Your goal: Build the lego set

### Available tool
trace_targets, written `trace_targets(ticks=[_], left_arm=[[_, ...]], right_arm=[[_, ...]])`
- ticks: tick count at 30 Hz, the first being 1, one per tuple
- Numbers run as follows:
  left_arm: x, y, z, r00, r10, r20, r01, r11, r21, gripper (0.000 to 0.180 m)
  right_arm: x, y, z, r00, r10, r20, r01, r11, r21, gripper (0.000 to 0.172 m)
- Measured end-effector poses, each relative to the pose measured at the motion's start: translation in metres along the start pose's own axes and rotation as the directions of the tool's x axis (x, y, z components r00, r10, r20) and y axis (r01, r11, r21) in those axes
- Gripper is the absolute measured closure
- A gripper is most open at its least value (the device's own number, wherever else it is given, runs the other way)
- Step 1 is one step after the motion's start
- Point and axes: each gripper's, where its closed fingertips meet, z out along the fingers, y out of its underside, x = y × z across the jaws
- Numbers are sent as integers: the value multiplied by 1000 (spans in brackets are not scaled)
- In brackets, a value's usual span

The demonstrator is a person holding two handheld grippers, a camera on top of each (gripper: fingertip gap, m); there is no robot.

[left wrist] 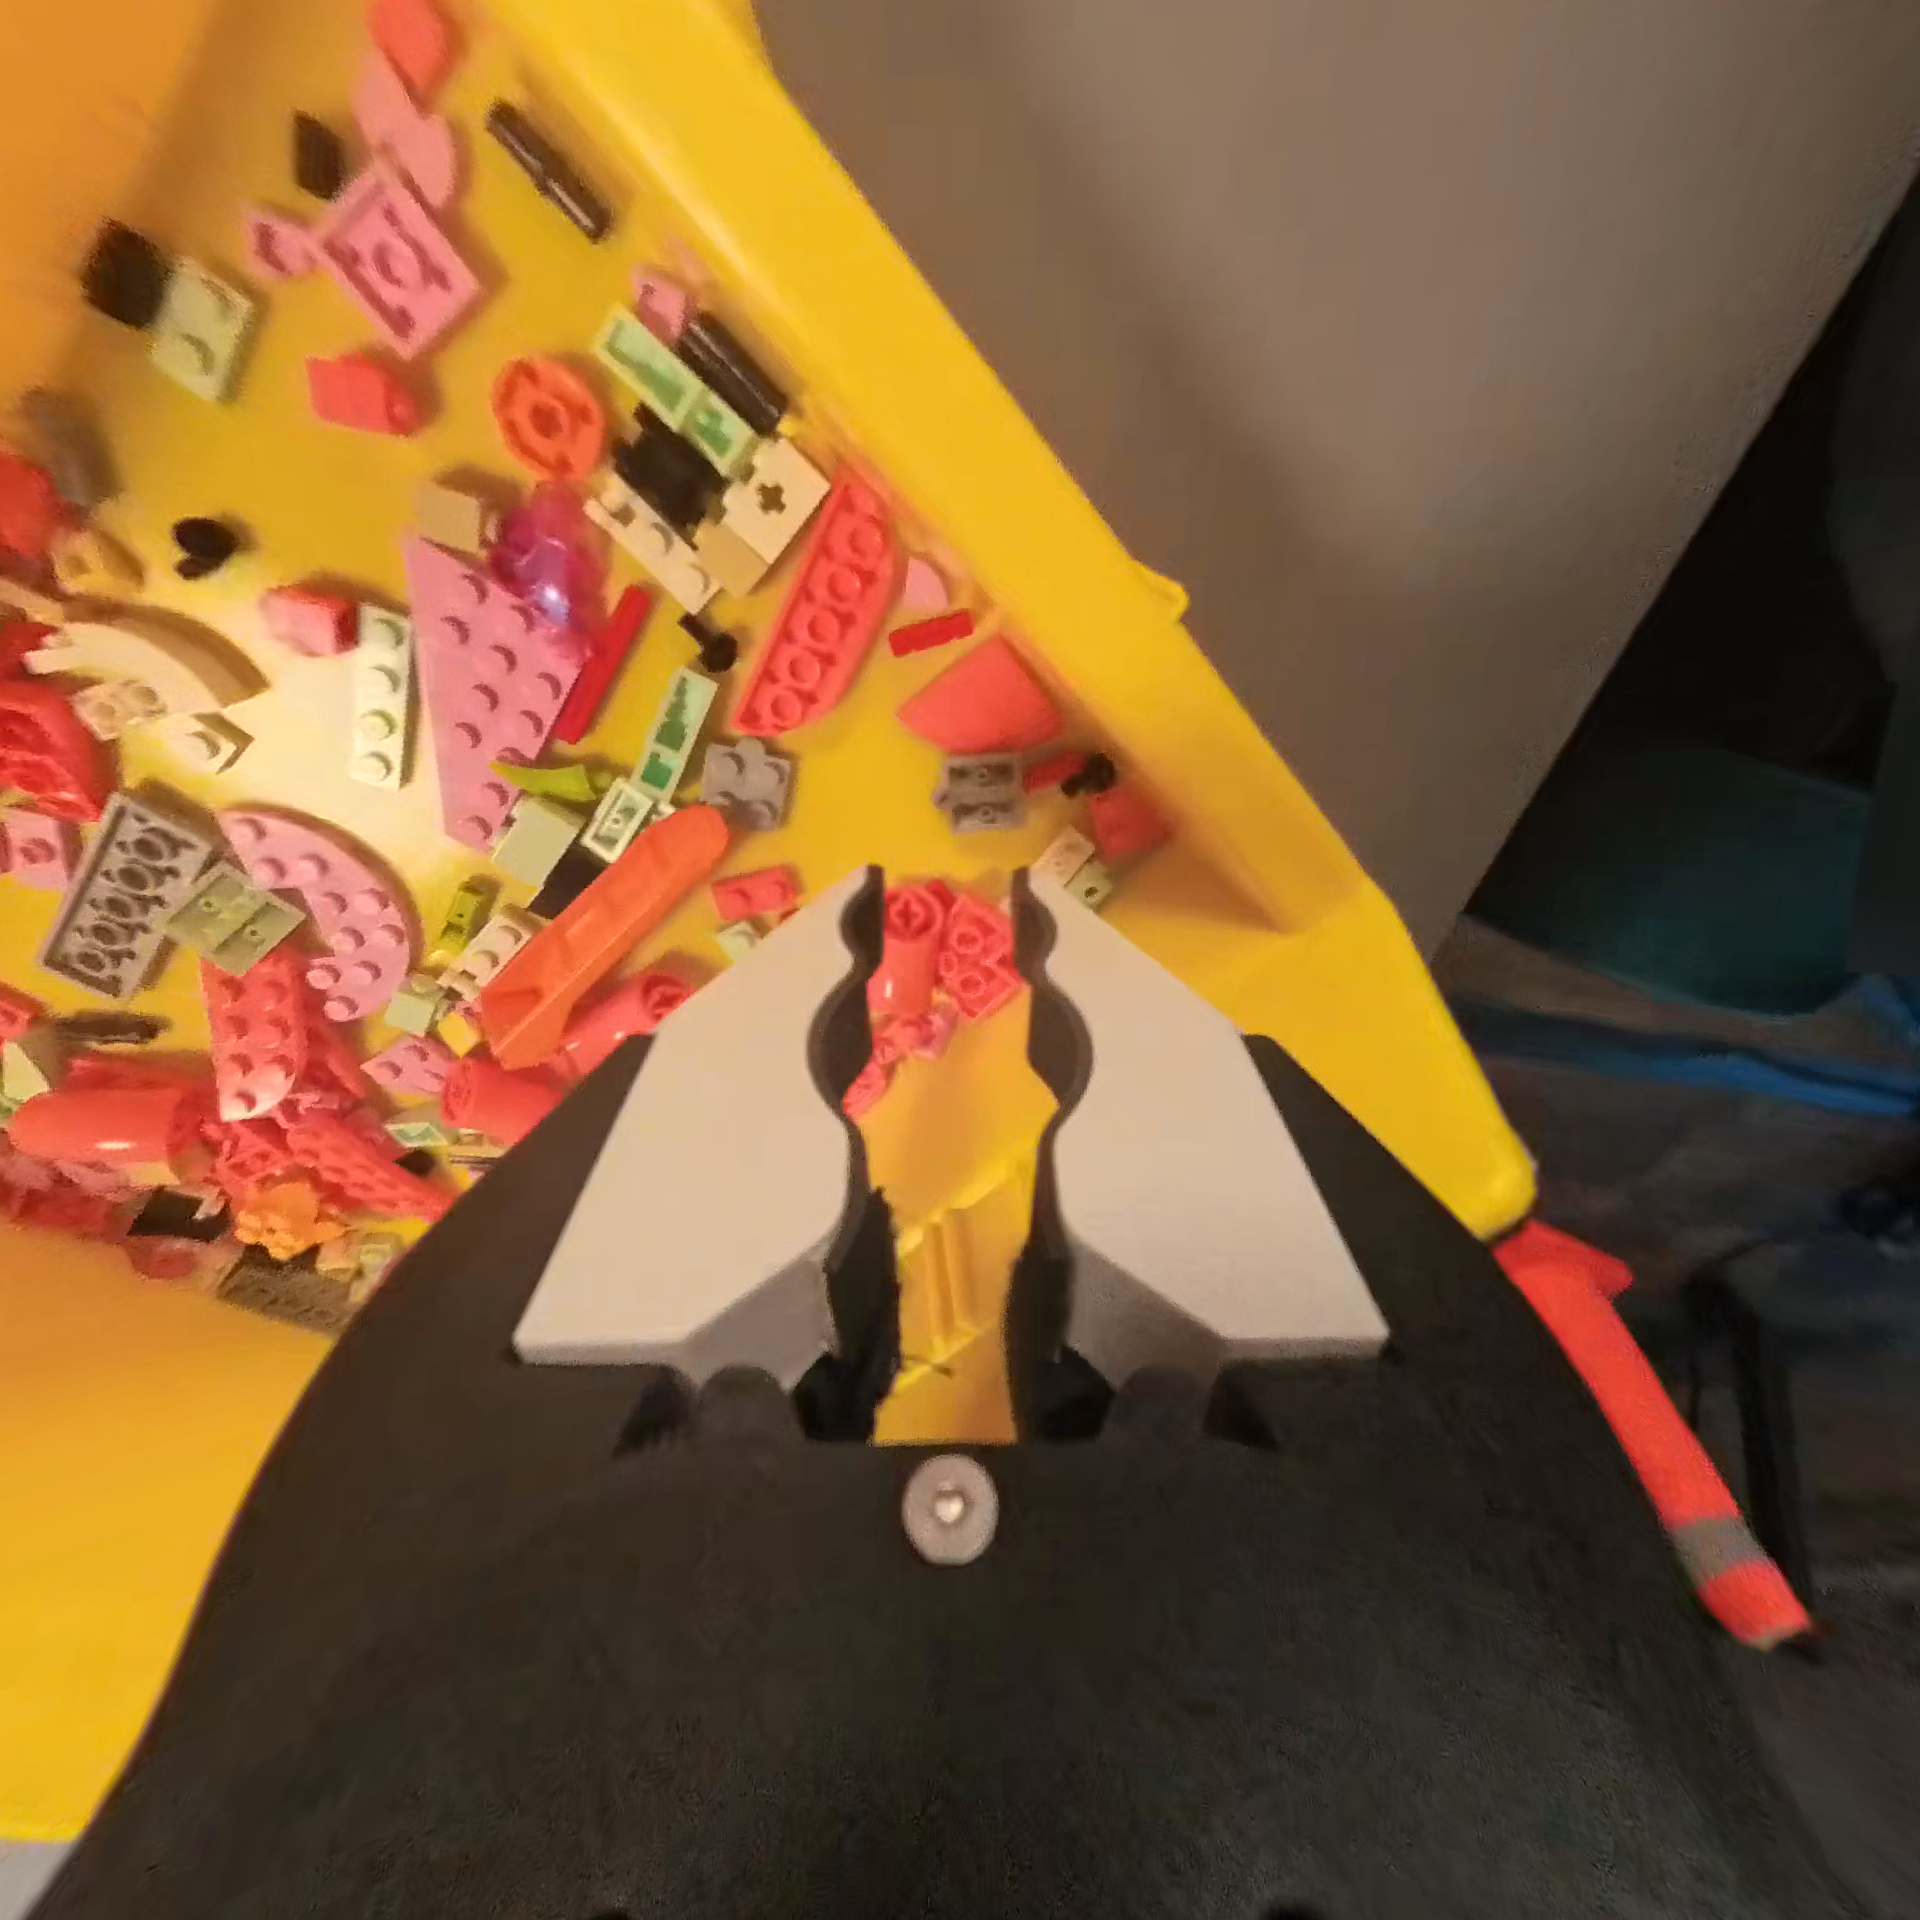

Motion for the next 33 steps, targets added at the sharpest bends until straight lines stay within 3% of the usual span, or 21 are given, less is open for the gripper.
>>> trace_targets(ticks=[6, 11, 13, 17, 21, 24, 30, 33], left_arm=[[1, 8, 10, 996, 88, -13, -88, 976, -200, 143], [-19, 12, 14, 979, 171, 113, -128, 941, -312, 99], [-26, 10, 13, 971, 180, 155, -124, 941, -313, 84], [-35, 10, 13, 972, 150, 182, -94, 955, -283, 69], [-58, 13, 10, 941, 133, 312, -49, 964, -263, 76], [-56, 11, 8, 934, 180, 310, -115, 969, -218, 83], [-12, 6, 4, 985, 168, 47, -164, 984, -69, 147], [-4, 5, 1, 983, 184, -12, -185, 981, -58, 157]], right_arm=[[0, 1, 0, 1000, -4, 2, 4, 1000, -4, 172], [1, 1, 0, 1000, -6, -3, 6, 1000, -2, 172], [2, 1, -1, 1000, -4, -5, 4, 1000, -2, 172], [2, 0, -1, 1000, -1, -7, 1, 1000, 0, 172], [2, 0, -1, 1000, -4, -6, 4, 1000, 0, 172], [2, 0, -1, 1000, -3, -5, 3, 1000, 0, 172], [1, 1, 0, 1000, -5, -1, 5, 1000, -3, 172], [1, 1, 1, 1000, -7, 2, 7, 1000, -5, 172]])
